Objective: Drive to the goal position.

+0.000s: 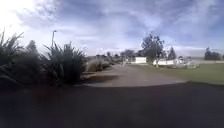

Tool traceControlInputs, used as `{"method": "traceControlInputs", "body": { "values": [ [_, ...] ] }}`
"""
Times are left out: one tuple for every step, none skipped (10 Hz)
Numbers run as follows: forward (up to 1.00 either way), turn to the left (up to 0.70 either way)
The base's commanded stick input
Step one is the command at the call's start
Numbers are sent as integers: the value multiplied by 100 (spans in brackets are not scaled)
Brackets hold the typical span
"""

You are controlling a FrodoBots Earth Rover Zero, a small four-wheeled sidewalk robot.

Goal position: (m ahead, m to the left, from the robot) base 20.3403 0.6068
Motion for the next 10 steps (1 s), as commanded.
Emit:
{"method": "traceControlInputs", "body": {
  "values": [
    [70,-8],
    [70,-7],
    [70,-5],
    [70,-4],
    [70,-3],
    [70,-3],
    [70,-3],
    [70,-3],
    [70,-3],
    [70,-2]
  ]
}}
